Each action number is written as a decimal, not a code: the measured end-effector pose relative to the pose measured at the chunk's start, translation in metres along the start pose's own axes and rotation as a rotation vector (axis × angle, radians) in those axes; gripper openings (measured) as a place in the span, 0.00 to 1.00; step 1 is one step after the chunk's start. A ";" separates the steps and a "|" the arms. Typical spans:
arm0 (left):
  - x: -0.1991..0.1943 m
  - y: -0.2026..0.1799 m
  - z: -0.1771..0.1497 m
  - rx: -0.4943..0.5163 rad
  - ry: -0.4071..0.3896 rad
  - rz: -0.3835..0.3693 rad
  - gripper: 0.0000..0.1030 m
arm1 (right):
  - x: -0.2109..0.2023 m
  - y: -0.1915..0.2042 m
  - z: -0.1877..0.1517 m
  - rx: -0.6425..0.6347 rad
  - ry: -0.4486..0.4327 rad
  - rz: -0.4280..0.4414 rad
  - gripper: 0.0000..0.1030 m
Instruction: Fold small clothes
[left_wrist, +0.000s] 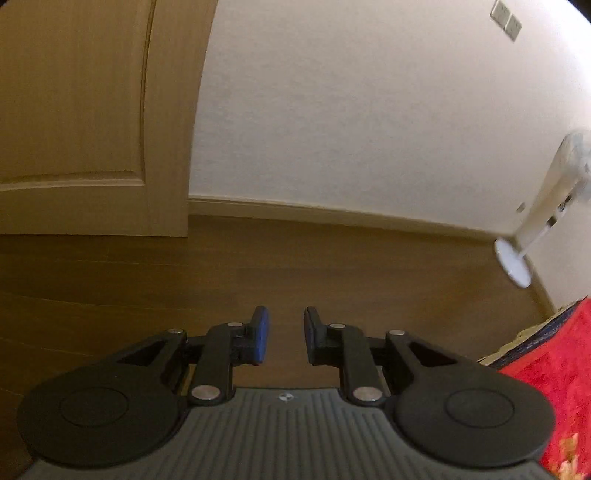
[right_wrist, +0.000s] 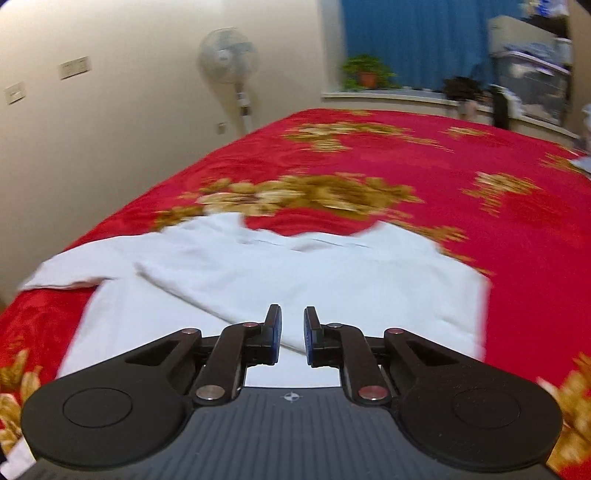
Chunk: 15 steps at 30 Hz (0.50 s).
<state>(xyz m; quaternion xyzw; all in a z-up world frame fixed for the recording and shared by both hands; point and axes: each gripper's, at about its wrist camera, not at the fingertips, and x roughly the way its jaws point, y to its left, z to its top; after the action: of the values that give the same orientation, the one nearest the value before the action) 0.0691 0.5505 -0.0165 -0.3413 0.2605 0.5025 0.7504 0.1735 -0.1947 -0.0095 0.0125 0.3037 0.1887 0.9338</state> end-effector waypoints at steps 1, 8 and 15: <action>-0.009 0.002 -0.002 -0.003 0.002 -0.030 0.21 | 0.009 0.013 0.006 -0.017 -0.001 0.016 0.15; -0.030 -0.042 -0.020 0.109 0.028 -0.188 0.21 | 0.121 0.126 0.037 -0.173 0.065 0.132 0.38; -0.037 -0.088 -0.041 0.166 0.056 -0.253 0.21 | 0.191 0.178 0.026 -0.402 0.162 0.030 0.06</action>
<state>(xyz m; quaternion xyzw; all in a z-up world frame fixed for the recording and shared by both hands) 0.1355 0.4745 0.0073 -0.3223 0.2768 0.3707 0.8259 0.2692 0.0418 -0.0716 -0.1849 0.3339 0.2596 0.8871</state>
